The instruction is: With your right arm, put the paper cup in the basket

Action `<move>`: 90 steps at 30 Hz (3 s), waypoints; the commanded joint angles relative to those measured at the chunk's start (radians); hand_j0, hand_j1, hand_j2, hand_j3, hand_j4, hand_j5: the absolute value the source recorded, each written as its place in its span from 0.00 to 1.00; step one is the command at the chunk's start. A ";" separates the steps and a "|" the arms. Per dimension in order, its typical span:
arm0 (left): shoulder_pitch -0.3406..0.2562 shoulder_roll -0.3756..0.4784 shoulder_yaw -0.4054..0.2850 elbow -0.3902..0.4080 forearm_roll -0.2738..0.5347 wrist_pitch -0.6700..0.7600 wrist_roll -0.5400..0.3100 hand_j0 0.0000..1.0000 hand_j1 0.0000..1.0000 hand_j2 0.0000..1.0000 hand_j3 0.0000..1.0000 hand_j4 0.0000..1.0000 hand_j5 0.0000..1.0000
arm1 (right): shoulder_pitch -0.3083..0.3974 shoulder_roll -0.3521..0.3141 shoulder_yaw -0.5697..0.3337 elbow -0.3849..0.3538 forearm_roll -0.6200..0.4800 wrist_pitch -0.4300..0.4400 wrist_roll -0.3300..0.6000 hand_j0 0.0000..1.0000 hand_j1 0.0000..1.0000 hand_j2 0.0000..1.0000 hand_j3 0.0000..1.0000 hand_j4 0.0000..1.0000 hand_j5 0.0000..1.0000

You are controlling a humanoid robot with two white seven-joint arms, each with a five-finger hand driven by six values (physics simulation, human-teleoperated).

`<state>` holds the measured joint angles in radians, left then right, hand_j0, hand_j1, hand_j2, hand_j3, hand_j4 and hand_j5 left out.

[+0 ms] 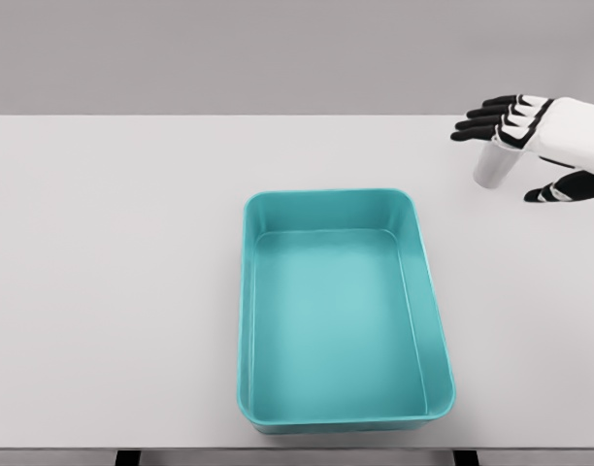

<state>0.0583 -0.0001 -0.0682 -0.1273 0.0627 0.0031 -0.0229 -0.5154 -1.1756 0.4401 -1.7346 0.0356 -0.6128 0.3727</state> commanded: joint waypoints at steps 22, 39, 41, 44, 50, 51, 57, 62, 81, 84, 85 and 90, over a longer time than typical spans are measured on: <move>0.000 0.000 0.001 0.000 0.000 0.000 0.000 1.00 1.00 1.00 1.00 1.00 1.00 | 0.020 0.188 -0.089 0.320 -0.304 0.269 0.155 1.00 1.00 1.00 1.00 1.00 1.00; 0.000 0.000 0.001 0.000 -0.001 0.000 0.000 1.00 1.00 1.00 1.00 1.00 1.00 | -0.015 0.416 -0.204 0.670 -0.307 0.407 0.238 1.00 1.00 1.00 1.00 1.00 1.00; 0.000 0.000 0.001 0.000 0.000 0.000 0.000 1.00 1.00 1.00 1.00 1.00 1.00 | -0.035 0.439 -0.202 0.713 -0.307 0.407 0.238 1.00 1.00 1.00 1.00 1.00 1.00; 0.000 0.000 0.001 0.000 -0.001 0.000 0.000 1.00 1.00 1.00 1.00 1.00 1.00 | -0.064 0.462 -0.198 0.741 -0.306 0.407 0.238 1.00 1.00 1.00 1.00 1.00 1.00; 0.000 0.000 0.001 0.000 0.000 0.000 0.000 1.00 1.00 1.00 1.00 1.00 1.00 | -0.115 0.510 -0.187 0.839 -0.306 0.407 0.238 1.00 1.00 1.00 1.00 1.00 1.00; 0.000 0.000 0.001 0.000 0.000 0.000 0.000 1.00 1.00 1.00 1.00 1.00 1.00 | -0.136 0.519 -0.187 0.859 -0.306 0.409 0.238 1.00 1.00 1.00 1.00 1.00 1.00; 0.000 0.000 0.001 0.000 0.000 0.000 0.000 1.00 1.00 1.00 1.00 1.00 1.00 | -0.176 0.513 -0.126 0.869 -0.298 0.469 0.238 1.00 1.00 1.00 1.00 1.00 1.00; 0.000 0.000 0.001 0.000 -0.001 0.000 0.000 1.00 1.00 1.00 1.00 1.00 1.00 | -0.184 0.510 -0.115 0.872 -0.298 0.493 0.238 1.00 1.00 1.00 1.00 1.00 1.00; 0.000 0.000 0.001 0.000 0.000 0.000 0.000 1.00 1.00 1.00 1.00 1.00 1.00 | -0.272 0.521 -0.011 0.937 -0.295 0.535 0.238 1.00 1.00 1.00 1.00 1.00 1.00; 0.000 0.000 0.001 0.000 0.000 0.000 0.000 1.00 1.00 1.00 1.00 1.00 1.00 | -0.273 0.524 -0.009 0.942 -0.293 0.535 0.238 1.00 1.00 1.00 1.00 1.00 1.00; 0.000 0.000 0.001 0.000 0.000 0.000 0.000 1.00 1.00 1.00 1.00 1.00 1.00 | -0.276 0.524 -0.008 0.948 -0.293 0.533 0.238 1.00 1.00 1.00 1.00 1.00 1.00; 0.000 0.000 -0.001 0.000 0.000 0.000 0.000 1.00 1.00 1.00 1.00 1.00 1.00 | -0.290 0.524 -0.008 0.968 -0.292 0.533 0.238 1.00 1.00 1.00 1.00 1.00 1.00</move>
<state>0.0583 -0.0001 -0.0680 -0.1274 0.0624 0.0031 -0.0231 -0.8069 -0.6513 0.4328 -0.7766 -0.2524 -0.0798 0.6110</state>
